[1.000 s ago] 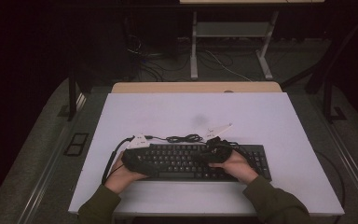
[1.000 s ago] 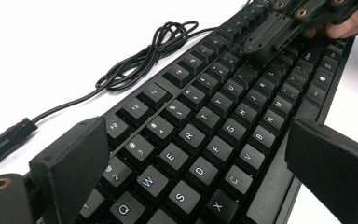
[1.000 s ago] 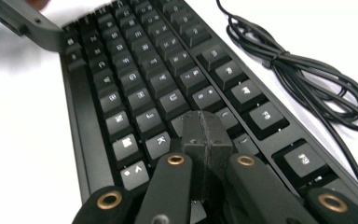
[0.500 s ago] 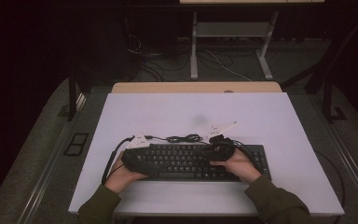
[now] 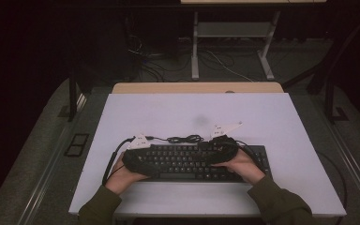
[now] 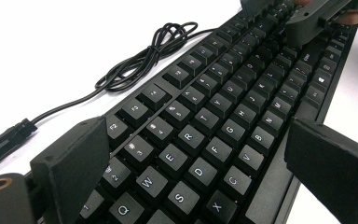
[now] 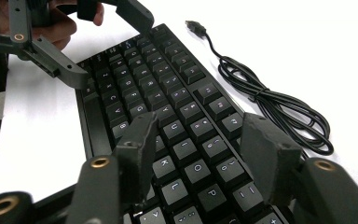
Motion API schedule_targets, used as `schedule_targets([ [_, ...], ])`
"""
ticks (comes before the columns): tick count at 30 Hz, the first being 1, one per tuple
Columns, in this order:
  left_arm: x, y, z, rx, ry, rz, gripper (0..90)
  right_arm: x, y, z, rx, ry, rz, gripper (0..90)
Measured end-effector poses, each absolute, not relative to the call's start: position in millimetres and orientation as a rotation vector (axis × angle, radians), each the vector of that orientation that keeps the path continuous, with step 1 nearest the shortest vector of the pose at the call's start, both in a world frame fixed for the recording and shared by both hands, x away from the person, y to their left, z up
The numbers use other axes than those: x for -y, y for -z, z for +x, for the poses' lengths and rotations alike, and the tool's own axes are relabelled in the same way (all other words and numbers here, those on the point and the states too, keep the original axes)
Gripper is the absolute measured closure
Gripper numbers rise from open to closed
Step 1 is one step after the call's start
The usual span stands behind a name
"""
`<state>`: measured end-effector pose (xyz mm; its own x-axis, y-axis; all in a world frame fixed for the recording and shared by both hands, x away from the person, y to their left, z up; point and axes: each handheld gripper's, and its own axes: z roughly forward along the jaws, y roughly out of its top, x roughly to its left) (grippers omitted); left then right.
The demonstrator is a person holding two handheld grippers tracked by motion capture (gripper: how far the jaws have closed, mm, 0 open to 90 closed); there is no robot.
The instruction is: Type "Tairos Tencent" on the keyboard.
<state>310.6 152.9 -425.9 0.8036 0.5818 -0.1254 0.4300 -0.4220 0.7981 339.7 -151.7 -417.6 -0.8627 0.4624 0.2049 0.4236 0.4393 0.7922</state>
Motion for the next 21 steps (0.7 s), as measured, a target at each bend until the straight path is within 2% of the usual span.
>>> schedule_targets([
  [12,-155.6,424.1,308.3,-0.735,-0.210,2.076,9.7,153.0,417.8,340.5,-2.618,-1.429,0.817,41.9],
  [17,-161.5,423.6,306.8,-0.738,-0.208,2.071,14.4,153.3,417.6,340.3,-2.618,-1.428,0.821,41.9],
  [21,-169.5,421.8,305.4,-0.739,-0.211,2.074,22.0,153.5,417.5,340.3,-2.617,-1.427,0.825,41.9],
])
